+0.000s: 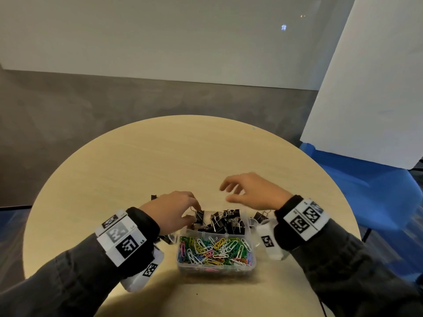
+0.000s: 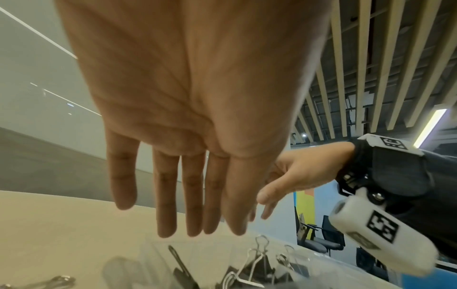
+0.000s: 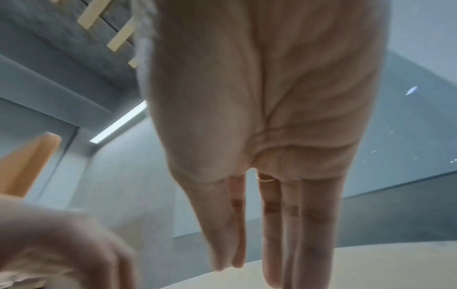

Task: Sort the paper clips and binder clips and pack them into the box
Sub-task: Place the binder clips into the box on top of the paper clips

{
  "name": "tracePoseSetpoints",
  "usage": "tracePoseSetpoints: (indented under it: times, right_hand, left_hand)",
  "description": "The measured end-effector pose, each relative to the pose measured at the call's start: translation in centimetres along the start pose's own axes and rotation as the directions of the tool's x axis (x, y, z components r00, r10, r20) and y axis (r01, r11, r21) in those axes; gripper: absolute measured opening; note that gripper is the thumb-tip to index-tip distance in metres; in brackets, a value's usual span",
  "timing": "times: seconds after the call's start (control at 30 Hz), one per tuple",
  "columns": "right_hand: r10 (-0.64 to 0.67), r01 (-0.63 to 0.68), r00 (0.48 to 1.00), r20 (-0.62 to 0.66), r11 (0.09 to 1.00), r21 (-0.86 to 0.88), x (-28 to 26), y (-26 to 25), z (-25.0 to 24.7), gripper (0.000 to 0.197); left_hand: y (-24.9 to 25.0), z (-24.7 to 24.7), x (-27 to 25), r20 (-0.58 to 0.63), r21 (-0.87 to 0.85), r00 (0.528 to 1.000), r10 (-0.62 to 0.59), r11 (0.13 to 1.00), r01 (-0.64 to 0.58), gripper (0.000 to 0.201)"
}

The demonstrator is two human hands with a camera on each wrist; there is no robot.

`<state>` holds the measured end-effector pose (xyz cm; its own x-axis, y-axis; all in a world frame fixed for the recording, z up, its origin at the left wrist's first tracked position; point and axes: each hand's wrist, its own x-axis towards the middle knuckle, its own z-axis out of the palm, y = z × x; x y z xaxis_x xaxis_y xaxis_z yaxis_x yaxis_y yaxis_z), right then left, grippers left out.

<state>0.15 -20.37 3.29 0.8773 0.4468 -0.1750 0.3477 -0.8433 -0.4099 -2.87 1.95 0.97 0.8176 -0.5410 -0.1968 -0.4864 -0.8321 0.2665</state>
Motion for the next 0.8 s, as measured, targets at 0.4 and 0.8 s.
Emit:
tracePoseSetpoints:
  times: [0.4, 0.8]
  right_hand:
    - [0.248, -0.225, 0.961, 0.127, 0.959, -0.170, -3.2, 7.2, 2.1, 0.032]
    - [0.161, -0.145, 0.955, -0.249, 0.986, 0.083, -2.2, 4.0, -1.2, 0.015]
  left_hand:
    - [0.7, 1.1, 0.2, 0.051, 0.039, 0.997, 0.058, 0.997, -0.060, 0.028]
    - [1.0, 1.9, 0.1, 0.126, 0.252, 0.992, -0.005, 0.967, -0.027, 0.041]
